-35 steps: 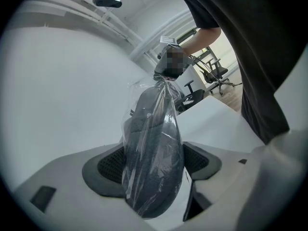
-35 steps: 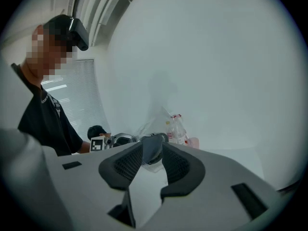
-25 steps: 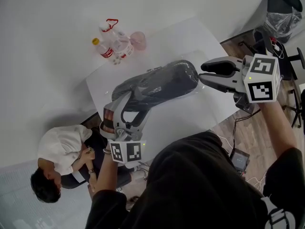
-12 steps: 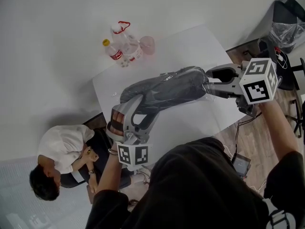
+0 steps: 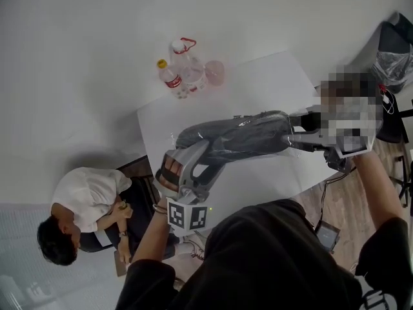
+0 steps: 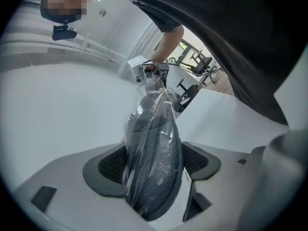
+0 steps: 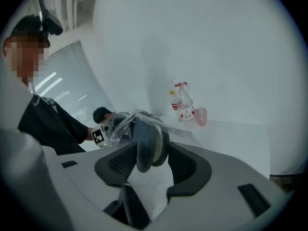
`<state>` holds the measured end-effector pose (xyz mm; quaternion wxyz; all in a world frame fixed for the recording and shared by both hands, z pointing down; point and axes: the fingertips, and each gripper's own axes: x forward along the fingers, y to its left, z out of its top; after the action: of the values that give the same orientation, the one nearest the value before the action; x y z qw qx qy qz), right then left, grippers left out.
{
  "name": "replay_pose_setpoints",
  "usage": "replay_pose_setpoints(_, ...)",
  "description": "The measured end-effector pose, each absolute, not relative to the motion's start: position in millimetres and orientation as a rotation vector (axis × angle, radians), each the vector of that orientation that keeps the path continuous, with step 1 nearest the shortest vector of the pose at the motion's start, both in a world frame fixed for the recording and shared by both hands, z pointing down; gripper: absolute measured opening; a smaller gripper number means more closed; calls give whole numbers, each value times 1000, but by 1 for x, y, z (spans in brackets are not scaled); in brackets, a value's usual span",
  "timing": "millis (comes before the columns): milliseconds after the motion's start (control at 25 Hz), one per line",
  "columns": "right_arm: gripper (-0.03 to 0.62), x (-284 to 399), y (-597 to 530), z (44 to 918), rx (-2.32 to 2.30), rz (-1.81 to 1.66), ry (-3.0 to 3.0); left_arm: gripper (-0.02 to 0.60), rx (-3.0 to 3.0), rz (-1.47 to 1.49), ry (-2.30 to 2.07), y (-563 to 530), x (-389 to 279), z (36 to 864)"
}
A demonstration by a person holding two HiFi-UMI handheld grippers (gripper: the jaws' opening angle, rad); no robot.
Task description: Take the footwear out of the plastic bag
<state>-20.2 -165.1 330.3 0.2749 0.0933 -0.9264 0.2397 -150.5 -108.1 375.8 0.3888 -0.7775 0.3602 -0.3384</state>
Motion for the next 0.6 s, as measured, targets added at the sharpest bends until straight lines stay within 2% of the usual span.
replay_pose_setpoints(240,205,-24,-147,332,155,549,-2453,371,-1976,-916,911,-107,-156,386)
replay_pose_setpoints(400,163,-25,-134,320,31,538,-2473,371,-2004,-946,912,-112,-158,391)
replay_pose_setpoints(600,163,-17,-154,344,186,435,-2382,362,-1970,-868,887,-103,-150,387)
